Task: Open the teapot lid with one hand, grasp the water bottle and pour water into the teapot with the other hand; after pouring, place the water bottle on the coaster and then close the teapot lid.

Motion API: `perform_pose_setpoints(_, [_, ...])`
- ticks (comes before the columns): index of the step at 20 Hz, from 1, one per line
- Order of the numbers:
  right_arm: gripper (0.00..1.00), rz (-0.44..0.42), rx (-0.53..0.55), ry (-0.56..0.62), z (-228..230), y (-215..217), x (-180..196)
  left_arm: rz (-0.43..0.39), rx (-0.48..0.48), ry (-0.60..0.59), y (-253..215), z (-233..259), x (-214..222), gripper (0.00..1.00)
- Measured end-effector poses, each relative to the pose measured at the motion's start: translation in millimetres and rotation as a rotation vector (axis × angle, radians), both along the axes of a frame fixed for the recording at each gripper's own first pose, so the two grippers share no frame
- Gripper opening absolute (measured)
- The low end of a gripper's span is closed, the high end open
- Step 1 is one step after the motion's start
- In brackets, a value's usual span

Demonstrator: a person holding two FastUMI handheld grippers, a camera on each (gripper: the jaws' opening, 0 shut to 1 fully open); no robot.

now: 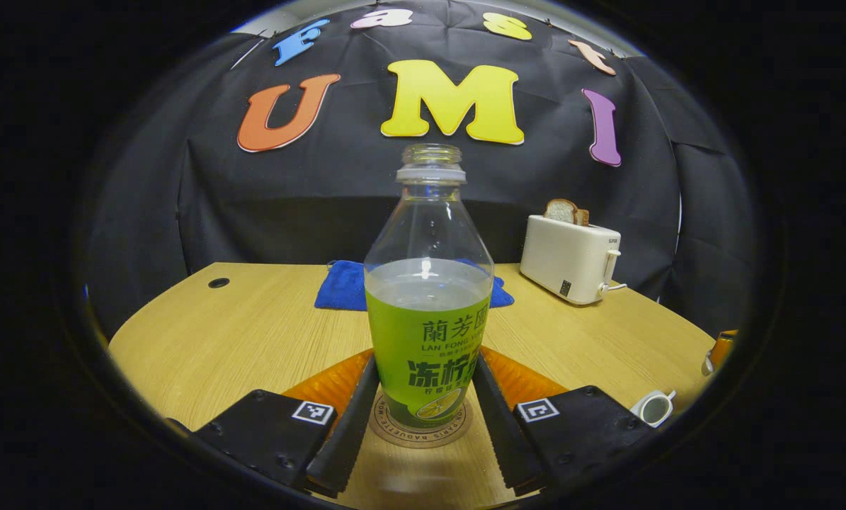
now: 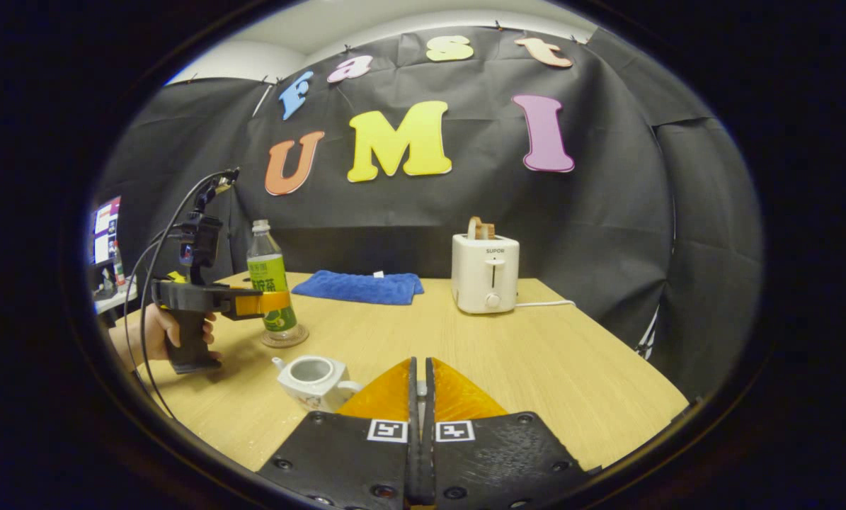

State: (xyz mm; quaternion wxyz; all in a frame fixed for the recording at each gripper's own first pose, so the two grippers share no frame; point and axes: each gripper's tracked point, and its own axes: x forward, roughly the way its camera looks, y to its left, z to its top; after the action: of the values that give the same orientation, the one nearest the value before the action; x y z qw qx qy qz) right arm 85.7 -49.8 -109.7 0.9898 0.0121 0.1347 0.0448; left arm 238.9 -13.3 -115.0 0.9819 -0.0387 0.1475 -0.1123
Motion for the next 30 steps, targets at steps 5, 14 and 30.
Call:
perform_pose_setpoints(5, [0.00,0.000,-0.001,-0.002,0,0,0,-0.004,0.017,0.042,-1,-8,-3,0.87])
perform_pose_setpoints(14, [0.00,0.018,-0.001,-0.025,12,13,-2,0.038,0.018,0.042,16,-1,-33,1.00])
perform_pose_setpoints(30, [0.00,0.185,0.020,-0.076,20,97,36,0.241,0.007,-0.057,111,43,-161,0.99])
